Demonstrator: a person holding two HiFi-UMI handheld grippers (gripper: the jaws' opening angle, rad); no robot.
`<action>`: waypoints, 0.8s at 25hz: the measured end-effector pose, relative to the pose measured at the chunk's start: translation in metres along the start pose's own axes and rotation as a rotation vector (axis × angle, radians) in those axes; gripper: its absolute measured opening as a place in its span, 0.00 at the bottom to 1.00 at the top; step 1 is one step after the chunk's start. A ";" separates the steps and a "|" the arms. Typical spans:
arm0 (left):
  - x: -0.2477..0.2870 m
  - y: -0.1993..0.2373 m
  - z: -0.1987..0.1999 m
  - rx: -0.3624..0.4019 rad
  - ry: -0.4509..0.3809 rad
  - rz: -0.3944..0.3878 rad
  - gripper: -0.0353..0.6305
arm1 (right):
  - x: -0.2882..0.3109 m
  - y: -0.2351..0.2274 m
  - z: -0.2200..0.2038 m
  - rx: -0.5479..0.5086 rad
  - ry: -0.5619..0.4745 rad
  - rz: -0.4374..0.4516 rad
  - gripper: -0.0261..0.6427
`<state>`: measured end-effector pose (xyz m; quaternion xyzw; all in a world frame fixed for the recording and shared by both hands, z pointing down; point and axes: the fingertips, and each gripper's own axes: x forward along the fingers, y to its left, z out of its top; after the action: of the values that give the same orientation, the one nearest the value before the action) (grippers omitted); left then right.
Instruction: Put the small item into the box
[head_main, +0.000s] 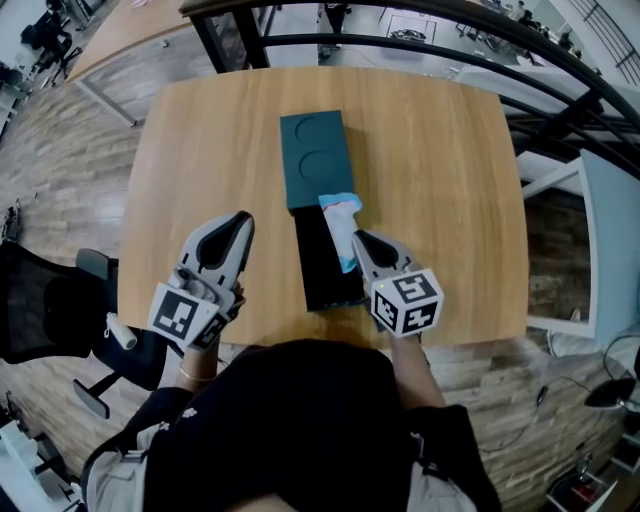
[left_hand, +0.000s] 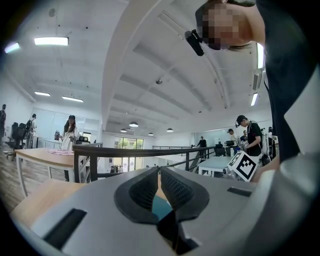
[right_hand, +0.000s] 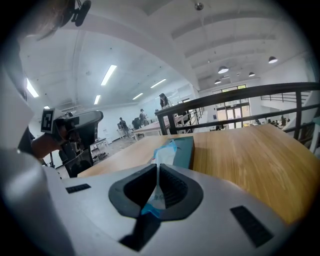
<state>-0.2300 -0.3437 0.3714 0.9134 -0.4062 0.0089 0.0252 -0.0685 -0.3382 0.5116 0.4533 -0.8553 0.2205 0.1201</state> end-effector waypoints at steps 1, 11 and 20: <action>0.002 0.001 0.000 0.000 -0.001 -0.004 0.09 | 0.001 -0.001 -0.001 -0.002 0.006 -0.002 0.08; 0.010 0.003 -0.005 -0.003 0.010 -0.021 0.09 | 0.012 -0.005 -0.020 0.004 0.060 -0.007 0.08; 0.006 0.010 -0.002 -0.008 0.010 -0.011 0.09 | 0.022 0.007 -0.035 0.002 0.127 0.022 0.08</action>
<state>-0.2334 -0.3543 0.3744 0.9156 -0.4008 0.0117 0.0307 -0.0863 -0.3340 0.5499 0.4291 -0.8507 0.2508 0.1712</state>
